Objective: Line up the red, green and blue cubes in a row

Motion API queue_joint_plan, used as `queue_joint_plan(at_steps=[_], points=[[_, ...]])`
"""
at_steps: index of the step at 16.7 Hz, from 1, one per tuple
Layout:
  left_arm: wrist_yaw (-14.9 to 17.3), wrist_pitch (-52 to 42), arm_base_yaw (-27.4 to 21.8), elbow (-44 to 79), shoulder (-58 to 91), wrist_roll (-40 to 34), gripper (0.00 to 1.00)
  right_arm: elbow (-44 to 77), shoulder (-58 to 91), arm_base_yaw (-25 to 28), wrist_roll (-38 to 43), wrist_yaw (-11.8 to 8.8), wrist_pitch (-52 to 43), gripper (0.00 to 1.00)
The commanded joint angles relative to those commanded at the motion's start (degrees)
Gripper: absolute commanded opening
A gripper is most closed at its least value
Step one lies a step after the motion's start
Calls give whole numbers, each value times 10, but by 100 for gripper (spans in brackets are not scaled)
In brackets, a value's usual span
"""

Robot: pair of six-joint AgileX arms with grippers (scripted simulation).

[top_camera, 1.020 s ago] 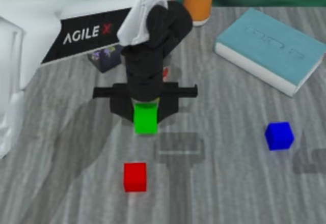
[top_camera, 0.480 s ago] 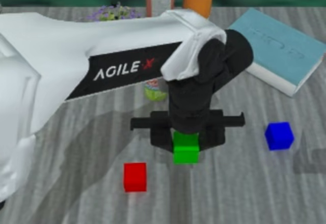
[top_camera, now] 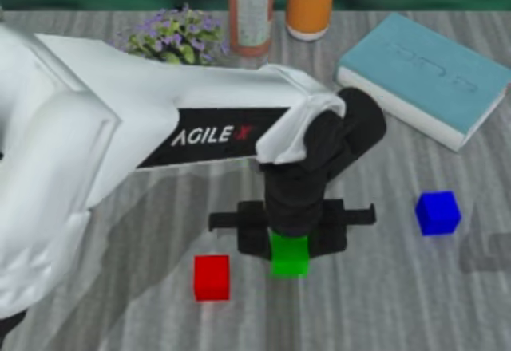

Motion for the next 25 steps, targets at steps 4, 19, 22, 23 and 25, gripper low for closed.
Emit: queue_joint_plan(at_steps=[4, 19, 22, 23, 25], points=[[0, 28, -1, -20, 12, -1, 0, 0, 0, 0, 0, 0, 0, 100], [0, 28, -1, -20, 12, -1, 98, 0, 0, 0, 0, 0, 0, 100], [0, 28, -1, -20, 12, -1, 100, 0, 0, 0, 0, 0, 0, 100], [0, 28, -1, -20, 12, -1, 100, 0, 0, 0, 0, 0, 0, 100], [0, 28, -1, -20, 12, -1, 100, 0, 0, 0, 0, 0, 0, 100]])
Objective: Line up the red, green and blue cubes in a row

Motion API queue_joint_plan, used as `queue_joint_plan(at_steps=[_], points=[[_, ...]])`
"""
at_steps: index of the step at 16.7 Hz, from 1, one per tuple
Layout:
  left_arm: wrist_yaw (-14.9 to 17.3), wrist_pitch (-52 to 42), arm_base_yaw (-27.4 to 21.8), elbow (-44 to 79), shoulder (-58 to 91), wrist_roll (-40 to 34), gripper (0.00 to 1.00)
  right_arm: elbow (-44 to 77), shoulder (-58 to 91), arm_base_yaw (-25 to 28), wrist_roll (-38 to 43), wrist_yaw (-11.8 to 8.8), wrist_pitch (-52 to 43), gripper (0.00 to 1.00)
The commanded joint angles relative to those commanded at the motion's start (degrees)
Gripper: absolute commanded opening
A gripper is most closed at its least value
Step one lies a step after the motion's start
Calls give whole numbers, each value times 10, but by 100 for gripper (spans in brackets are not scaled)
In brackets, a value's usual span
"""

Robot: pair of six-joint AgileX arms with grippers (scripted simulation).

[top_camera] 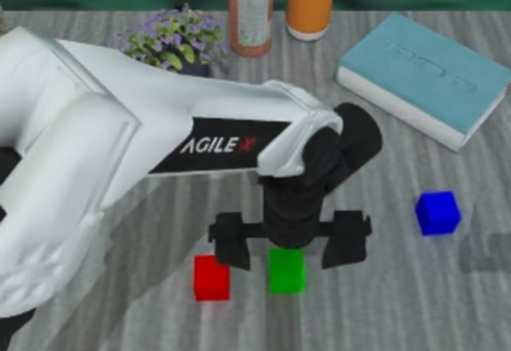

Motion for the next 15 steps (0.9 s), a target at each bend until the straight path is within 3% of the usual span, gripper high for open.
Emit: queue_joint_plan(at_steps=[5, 11, 15], points=[[0, -10, 1, 8, -4, 0, 100, 0, 0, 0, 0, 0, 0, 100], [0, -126, 9, 77, -45, -3, 100, 0, 0, 0, 0, 0, 0, 100], [0, -137, 11, 85, -52, -2, 100, 0, 0, 0, 0, 0, 0, 100]])
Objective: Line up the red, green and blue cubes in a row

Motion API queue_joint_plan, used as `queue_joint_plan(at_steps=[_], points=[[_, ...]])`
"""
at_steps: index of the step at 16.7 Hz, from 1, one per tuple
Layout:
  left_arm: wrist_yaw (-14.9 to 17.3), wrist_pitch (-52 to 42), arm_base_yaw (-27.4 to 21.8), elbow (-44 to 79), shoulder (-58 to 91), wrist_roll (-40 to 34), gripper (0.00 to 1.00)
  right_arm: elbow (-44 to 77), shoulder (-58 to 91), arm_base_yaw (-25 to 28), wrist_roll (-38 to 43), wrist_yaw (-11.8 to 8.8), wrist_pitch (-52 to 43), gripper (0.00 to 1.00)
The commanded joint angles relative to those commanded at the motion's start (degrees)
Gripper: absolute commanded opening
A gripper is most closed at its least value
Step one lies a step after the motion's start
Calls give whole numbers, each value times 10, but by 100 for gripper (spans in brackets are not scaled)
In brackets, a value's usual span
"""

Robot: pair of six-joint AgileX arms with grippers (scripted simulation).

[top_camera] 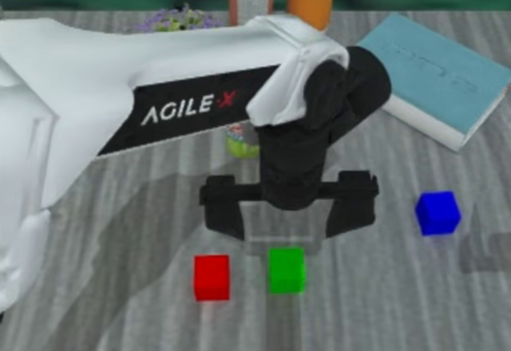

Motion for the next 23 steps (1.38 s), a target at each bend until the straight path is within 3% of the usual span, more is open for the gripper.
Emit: queue_joint_plan(at_steps=[4, 8, 15, 23], points=[[-1, 13, 7, -17, -15, 2, 100, 16, 16, 4, 2, -1, -10, 100], [-6, 76, 62, -111, -123, 19, 100, 101, 114, 23, 16, -2, -69, 100], [-11, 252, 225, -409, -497, 118, 100, 341, 473, 72, 51, 0, -244, 100], [-7, 480, 410, -782, -956, 331, 100, 619, 896, 131, 93, 2, -456, 100]])
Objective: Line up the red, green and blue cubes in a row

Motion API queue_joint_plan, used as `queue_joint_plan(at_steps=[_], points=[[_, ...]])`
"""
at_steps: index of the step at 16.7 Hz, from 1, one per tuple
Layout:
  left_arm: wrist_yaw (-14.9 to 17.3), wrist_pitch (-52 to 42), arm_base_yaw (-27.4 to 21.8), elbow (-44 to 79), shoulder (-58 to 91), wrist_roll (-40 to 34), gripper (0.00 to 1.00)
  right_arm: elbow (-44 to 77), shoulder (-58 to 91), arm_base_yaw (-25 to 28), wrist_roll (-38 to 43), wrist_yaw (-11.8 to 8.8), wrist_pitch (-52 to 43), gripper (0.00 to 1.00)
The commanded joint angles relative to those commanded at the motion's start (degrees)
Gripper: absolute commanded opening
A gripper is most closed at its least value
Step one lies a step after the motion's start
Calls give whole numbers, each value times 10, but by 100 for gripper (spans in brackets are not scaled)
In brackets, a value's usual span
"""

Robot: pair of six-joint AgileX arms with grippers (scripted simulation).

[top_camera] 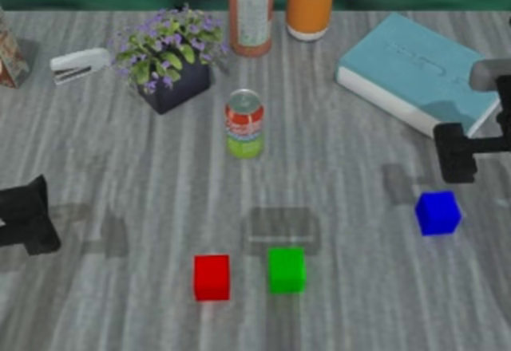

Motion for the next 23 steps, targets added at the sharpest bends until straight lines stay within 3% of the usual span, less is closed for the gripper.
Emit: queue_joint_plan(at_steps=[7, 14, 23], points=[[10, 141, 80, -150, -224, 147, 100, 155, 209, 31, 23, -1, -102, 100], [12, 159, 88, -163, -247, 165, 100, 171, 227, 31, 25, -1, -111, 100], [12, 159, 88, -163, -247, 165, 100, 96, 299, 34, 27, 0, 40, 100]])
